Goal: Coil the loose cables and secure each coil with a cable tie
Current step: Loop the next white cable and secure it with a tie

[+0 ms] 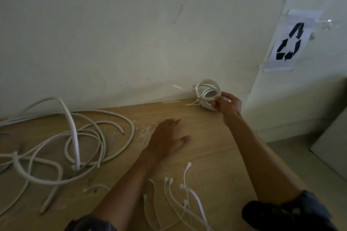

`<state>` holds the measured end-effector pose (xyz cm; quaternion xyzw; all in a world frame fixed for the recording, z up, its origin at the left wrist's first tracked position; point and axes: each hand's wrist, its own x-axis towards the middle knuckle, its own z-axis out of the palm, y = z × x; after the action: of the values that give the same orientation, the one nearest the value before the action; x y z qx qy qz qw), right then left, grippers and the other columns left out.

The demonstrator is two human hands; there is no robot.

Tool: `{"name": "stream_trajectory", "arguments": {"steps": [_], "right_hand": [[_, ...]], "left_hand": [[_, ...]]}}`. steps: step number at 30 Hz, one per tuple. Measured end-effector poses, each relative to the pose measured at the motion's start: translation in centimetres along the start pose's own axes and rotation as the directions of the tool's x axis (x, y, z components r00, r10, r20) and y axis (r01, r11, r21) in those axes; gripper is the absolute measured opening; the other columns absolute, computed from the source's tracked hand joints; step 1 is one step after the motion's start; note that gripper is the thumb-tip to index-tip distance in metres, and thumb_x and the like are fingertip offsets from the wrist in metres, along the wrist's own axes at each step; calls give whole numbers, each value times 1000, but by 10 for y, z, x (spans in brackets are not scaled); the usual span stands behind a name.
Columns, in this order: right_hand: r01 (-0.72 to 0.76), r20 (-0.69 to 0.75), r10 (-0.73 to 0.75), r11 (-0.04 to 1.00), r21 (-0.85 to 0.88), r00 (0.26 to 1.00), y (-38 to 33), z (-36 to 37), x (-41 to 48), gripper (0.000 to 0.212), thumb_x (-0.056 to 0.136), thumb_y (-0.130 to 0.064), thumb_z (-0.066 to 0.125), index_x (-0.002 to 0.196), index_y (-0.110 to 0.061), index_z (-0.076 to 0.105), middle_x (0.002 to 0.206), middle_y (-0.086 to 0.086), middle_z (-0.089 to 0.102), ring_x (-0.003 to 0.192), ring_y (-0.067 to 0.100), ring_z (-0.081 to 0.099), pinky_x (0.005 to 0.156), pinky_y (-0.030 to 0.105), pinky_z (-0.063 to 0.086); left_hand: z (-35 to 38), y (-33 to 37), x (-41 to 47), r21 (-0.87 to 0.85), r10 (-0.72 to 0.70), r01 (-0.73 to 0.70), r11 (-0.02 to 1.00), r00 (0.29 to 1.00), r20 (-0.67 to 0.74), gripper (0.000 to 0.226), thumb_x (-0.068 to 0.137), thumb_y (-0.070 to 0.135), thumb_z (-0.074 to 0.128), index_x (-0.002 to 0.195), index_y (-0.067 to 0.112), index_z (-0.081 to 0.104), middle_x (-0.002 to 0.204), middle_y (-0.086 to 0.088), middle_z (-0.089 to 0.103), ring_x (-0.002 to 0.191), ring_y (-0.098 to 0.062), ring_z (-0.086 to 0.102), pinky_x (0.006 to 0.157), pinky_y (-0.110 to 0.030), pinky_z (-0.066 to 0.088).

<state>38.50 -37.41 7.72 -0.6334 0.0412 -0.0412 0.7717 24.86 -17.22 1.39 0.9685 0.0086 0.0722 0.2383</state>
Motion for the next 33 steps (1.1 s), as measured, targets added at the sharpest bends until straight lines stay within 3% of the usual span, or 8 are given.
{"name": "stream_trajectory", "arguments": {"steps": [5, 9, 12, 19, 22, 25, 31, 33], "right_hand": [[-56, -172, -16, 912, -406, 985, 5, 0, 50, 31, 82, -11, 75, 112, -5, 75, 95, 19, 75, 86, 31, 73, 87, 45, 60], [95, -105, -226, 724, -683, 969, 12, 10, 35, 35, 88, -12, 69, 123, -9, 70, 121, 20, 65, 121, 37, 54, 100, 38, 44], [137, -89, -351, 569, -811, 932, 16, 15, 16, 39, 93, -22, 66, 131, -17, 64, 135, 13, 52, 125, 34, 45, 100, 42, 37], [391, 155, -412, 582, -714, 898, 47, 45, -53, 26, 84, -26, 60, 102, -15, 77, 107, 10, 72, 107, 32, 62, 95, 36, 45], [518, 392, -339, 588, -621, 855, 52, 72, -90, 10, 89, -15, 70, 92, -11, 78, 93, 6, 76, 79, 18, 63, 75, 26, 45], [578, 569, -239, 607, -545, 787, 52, 105, -128, 13, 92, -20, 70, 92, -11, 79, 91, 4, 76, 79, 15, 65, 72, 25, 45], [499, 711, -83, 768, -400, 699, 42, 157, -196, 36, 100, -21, 56, 67, -18, 68, 58, -9, 62, 56, 2, 56, 62, 26, 46], [426, 742, -52, 844, -325, 668, 36, 171, -217, 42, 106, -27, 48, 68, -18, 66, 64, -2, 63, 63, 9, 58, 66, 32, 48]], "left_hand": [[4, -10, 4, 80, 42, -50, 996, 995, 94, 89, 85, 83, 45, 157, 33, 33, 168, 6, 17, 155, -15, 10, 124, -35, 8], [-8, -13, 12, 36, 34, -45, 998, 966, 254, 81, 93, 74, 43, 160, 33, 25, 170, 6, 7, 156, -13, 0, 124, -35, 1], [-13, -11, 12, 64, 42, -61, 996, 960, 276, 78, 96, 67, 47, 161, 31, 22, 171, 2, 4, 157, -16, -2, 124, -35, 1], [-32, 3, -2, 72, 0, -22, 997, 954, 301, 70, 99, 54, 55, 159, 26, 31, 169, 1, 15, 156, -16, 10, 119, -25, 11], [-46, -5, -24, -25, -17, 24, 999, 967, 254, 59, 95, 45, 66, 148, 23, 51, 161, 0, 38, 148, -18, 34, 111, -23, 27], [-66, -19, -60, -67, 60, -48, 997, 982, 181, 38, 93, 35, 68, 128, 19, 67, 131, -10, 67, 119, -27, 63, 85, -26, 43], [-128, -50, -123, 223, 141, -113, 968, 983, -116, 17, 93, 31, 66, 98, 17, 75, 101, -9, 74, 93, -31, 70, 73, -37, 53], [-143, -60, -142, 338, 314, -195, 921, 885, -344, 14, 91, 24, 66, 82, 15, 72, 86, -6, 70, 81, -29, 68, 66, -36, 51]]}}
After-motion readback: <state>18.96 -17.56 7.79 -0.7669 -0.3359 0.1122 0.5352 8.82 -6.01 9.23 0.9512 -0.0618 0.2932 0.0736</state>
